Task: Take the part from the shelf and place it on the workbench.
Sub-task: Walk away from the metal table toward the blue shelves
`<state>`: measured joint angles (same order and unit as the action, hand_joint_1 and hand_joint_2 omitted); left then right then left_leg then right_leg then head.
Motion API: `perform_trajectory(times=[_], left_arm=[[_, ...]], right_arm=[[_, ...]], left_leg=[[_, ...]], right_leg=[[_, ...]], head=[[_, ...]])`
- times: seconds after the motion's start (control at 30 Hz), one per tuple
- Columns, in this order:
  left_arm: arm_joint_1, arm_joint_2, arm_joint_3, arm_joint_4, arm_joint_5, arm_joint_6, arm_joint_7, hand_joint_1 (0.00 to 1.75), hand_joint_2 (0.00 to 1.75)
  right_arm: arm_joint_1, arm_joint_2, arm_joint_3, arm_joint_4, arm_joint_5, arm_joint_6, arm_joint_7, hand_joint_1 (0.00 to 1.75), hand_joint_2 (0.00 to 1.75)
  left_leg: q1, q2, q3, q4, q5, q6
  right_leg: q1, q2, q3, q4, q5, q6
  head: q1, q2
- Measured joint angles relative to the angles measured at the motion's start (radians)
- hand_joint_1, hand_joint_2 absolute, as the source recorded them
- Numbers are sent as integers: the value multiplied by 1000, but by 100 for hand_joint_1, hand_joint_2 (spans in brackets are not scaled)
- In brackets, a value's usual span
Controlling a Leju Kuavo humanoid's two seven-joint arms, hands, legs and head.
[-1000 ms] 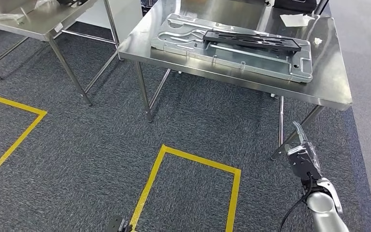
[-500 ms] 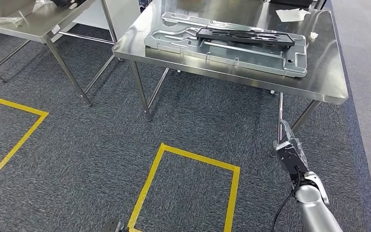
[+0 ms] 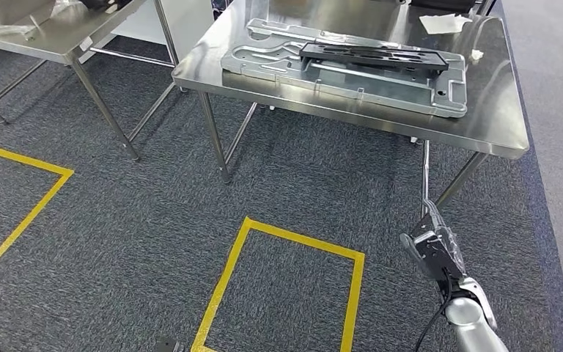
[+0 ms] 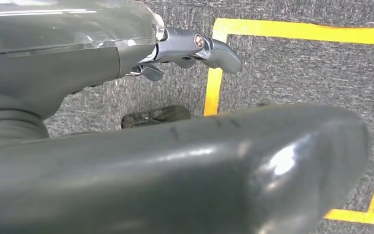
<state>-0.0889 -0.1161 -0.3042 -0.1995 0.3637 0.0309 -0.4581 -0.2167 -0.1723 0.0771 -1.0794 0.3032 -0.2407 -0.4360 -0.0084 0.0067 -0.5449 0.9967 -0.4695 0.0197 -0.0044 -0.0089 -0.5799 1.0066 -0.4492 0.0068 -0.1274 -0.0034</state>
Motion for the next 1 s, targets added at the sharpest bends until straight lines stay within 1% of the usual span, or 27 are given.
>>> perform_trajectory(times=[0.07,0.1,0.2,0.23,0.27,0.3,0.33,0.4,0.43,0.47,0.5,0.53,0.57,0.6,0.63,0.67,0.7,0.73,0.77,0.8,0.83,0.87,0.9,0.93,0.97,1.0], left_arm=[[1,0,-1,0,-2,0,0,0,0],[2,0,-1,0,-2,0,1,0,0],[5,-1,-1,0,-3,0,1,0,0],[5,-2,-1,0,-3,0,2,0,0],[6,-3,-1,0,-4,0,2,0,0],[6,-4,-2,0,-4,0,3,0,0],[7,-5,-2,0,-4,0,4,0,0],[9,-6,-2,0,-3,-1,6,0,0],[10,-6,-2,0,-2,-2,7,0,0],[11,-6,-2,0,0,-2,7,0,0],[11,-6,-2,0,1,-3,8,0,0],[11,-6,-2,0,2,-3,9,0,0],[11,-5,-2,0,3,-3,10,0,0],[11,-4,-2,0,5,-3,10,0,0],[11,-3,-1,0,6,-3,11,0,0],[11,-2,-1,0,7,-3,12,0,0],[11,-2,-1,0,9,-3,13,0,0],[11,-2,-1,0,11,-3,14,0,0],[11,-2,-1,0,12,-3,14,0,0],[11,-2,-1,0,13,-3,14,0,0],[11,-2,-1,0,13,-3,14,0,0],[12,-1,-1,0,13,-3,14,0,0],[14,-1,-1,0,13,-3,15,0,0],[16,-1,-1,0,13,-3,15,0,0],[18,-1,-1,0,14,-3,15,0,0],[18,-1,-1,0,14,-3,16,0,0]], right_arm=[[30,-4,-3,-12,-14,9,-8,0,175],[44,-5,-4,-18,-17,12,-11,0,175],[77,-5,-4,-38,-27,18,-14,0,175],[87,-5,-6,-47,-34,21,-13,0,175],[96,-5,-7,-56,-42,23,-13,0,175],[102,-5,-8,-63,-48,24,-12,0,175],[107,-5,-10,-67,-53,26,-11,0,175],[113,-5,-14,-69,-62,30,-7,0,175],[116,-6,-16,-69,-65,33,-5,0,175],[118,-6,-17,-69,-68,36,-4,0,175],[119,-6,-18,-69,-69,38,-3,0,175],[119,-6,-18,-69,-69,40,-3,0,175],[118,-6,-18,-69,-69,42,-2,0,175],[117,-5,-18,-69,-69,43,-2,0,175],[117,-4,-18,-70,-69,44,-1,0,175],[117,-4,-18,-71,-69,45,-1,0,175],[117,-3,-18,-72,-69,46,-1,0,175],[117,-3,-17,-72,-69,47,0,0,175],[117,-3,-17,-72,-69,47,0,0,175],[116,-3,-17,-72,-69,48,0,0,175],[115,-2,-17,-72,-69,48,0,0,175],[113,-1,-17,-72,-69,48,1,0,175],[112,0,-17,-72,-68,49,1,0,175],[112,1,-17,-72,-68,50,1,0,175],[112,2,-17,-72,-68,51,2,0,175],[112,2,-17,-71,-68,52,3,0,175]], left_leg=[[0,0,-1,0,0,1],[-2,0,-2,3,-2,3],[-8,0,-6,5,-2,16],[-4,2,-2,-4,4,20],[0,5,3,-15,11,23],[4,9,7,-27,19,26],[8,14,9,-35,25,28],[8,26,6,-38,27,30],[9,33,5,-36,27,28],[11,40,3,-33,25,25],[14,48,2,-28,22,20],[18,56,1,-20,17,14],[19,64,-2,-9,10,4],[19,71,-4,4,2,-6],[17,77,-6,13,-4,-14],[15,84,-6,18,-8,-22],[15,92,-5,19,-10,-28],[17,98,-4,18,-11,-33],[21,92,-6,24,-20,-39],[24,76,-13,46,-39,-43],[26,53,-30,88,-69,-46],[27,29,-55,149,-105,-46],[27,13,-85,219,-139,-45],[26,6,-110,277,-160,-43],[26,2,-123,306,-162,-38],[24,-1,-119,297,-145,-32]], right_leg=[[0,0,0,0,0,0],[-3,0,0,-1,1,2],[-9,1,0,-6,6,11],[-8,2,1,-6,5,14],[-7,3,-2,0,-1,16],[-7,6,-12,22,-18,19],[-7,7,-33,66,-47,22],[-14,9,-95,196,-112,29],[-18,9,-120,247,-128,35],[-24,8,-127,264,-124,41],[-29,4,-112,237,-101,47],[-35,-6,-80,177,-66,54],[-37,-26,-45,112,-41,59],[-37,-42,-18,58,-22,57],[-35,-52,-5,30,-17,51],[-32,-53,-5,24,-20,41],[-31,-42,-9,25,-18,30],[-30,-30,-12,27,-17,22],[-31,-20,-14,27,-14,14],[-32,-10,-17,26,-12,7],[-31,0,-19,25,-9,0],[-30,9,-21,25,-7,-5],[-27,20,-24,25,-6,-8],[-23,33,-26,25,-4,-10],[-20,46,-28,25,-3,-12],[-16,61,-28,26,-2,-13]], head=[[0,0],[0,0],[0,0],[0,0],[0,0],[0,0],[0,0],[0,0],[0,0],[0,0],[0,0],[0,0],[0,0],[0,0],[0,0],[0,0],[0,0],[0,0],[0,0],[0,0],[0,0],[0,0],[0,0],[0,0],[0,0],[0,0]])
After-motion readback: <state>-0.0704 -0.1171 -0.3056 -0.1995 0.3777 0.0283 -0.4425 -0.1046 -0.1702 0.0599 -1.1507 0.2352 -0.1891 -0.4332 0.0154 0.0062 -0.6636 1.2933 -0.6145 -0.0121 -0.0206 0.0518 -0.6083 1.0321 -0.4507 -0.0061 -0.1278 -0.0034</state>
